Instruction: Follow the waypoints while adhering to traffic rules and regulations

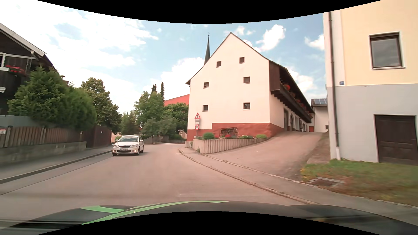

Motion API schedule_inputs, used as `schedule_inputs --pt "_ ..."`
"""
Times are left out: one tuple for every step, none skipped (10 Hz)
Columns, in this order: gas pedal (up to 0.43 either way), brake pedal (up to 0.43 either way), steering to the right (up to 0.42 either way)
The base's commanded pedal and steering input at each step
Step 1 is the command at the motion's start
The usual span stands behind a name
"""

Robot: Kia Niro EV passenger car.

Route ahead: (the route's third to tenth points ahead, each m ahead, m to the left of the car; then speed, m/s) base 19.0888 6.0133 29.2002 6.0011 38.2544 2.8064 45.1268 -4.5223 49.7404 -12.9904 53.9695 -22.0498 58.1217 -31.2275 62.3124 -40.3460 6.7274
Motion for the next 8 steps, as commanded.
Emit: schedule_inputs --pt "0.268 0.0 -0.198" --pt "0.268 0.0 -0.175" --pt "0.268 0.0 -0.156" --pt "0.268 0.0 -0.147" --pt "0.268 0.0 -0.142" --pt "0.268 0.0 -0.135" --pt "0.268 0.0 -0.119" --pt "0.268 0.0 -0.105"
